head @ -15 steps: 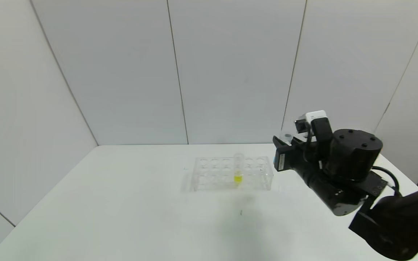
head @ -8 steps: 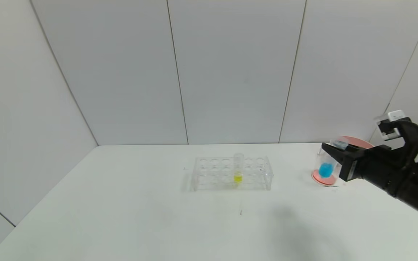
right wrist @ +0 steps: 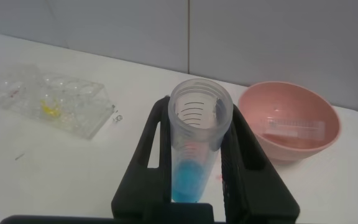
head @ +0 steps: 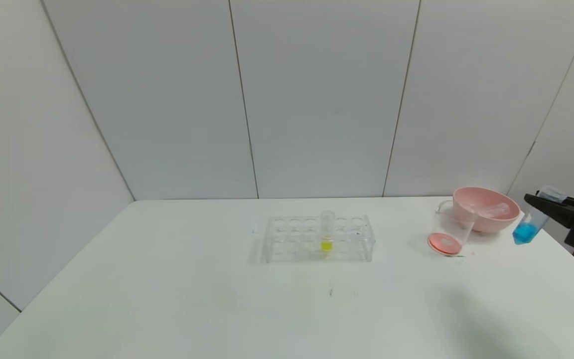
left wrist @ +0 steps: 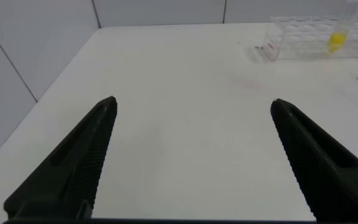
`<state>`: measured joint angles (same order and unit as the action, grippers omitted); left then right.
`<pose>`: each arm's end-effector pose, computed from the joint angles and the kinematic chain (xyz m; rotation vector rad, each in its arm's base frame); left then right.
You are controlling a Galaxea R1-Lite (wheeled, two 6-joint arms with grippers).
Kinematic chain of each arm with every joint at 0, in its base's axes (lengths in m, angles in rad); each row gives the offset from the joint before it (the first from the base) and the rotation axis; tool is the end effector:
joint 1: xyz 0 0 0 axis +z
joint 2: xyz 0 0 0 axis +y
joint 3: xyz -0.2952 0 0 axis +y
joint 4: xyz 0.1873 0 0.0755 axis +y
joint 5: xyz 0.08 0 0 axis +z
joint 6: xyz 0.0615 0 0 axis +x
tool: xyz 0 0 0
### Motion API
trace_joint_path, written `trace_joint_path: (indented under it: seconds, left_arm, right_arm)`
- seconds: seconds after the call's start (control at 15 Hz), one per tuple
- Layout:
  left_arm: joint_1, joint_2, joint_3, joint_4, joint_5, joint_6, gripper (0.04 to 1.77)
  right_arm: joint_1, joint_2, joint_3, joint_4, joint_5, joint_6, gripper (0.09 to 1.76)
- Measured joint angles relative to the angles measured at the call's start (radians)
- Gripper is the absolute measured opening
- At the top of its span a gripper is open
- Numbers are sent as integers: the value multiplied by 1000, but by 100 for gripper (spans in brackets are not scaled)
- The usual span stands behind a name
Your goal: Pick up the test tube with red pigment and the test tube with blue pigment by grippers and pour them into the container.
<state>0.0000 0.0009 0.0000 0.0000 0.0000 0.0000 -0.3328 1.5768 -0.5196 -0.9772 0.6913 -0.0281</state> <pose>0.0337 0.0000 0.0755 0.0000 0.0009 0.0000 0.2836 -0.0565 0.1590 0.0116 0.0651 0.3592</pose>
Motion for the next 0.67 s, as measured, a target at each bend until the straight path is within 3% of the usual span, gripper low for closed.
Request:
trace_joint_path:
  seconds: [0.27, 0.67]
  left_arm:
    - [0, 0, 0, 0, 0, 0, 176]
    - [0, 0, 0, 0, 0, 0, 176]
  right_arm:
    - [-101, 100, -118, 24, 51, -34, 51]
    - [-119, 199, -420, 406, 53, -155, 51]
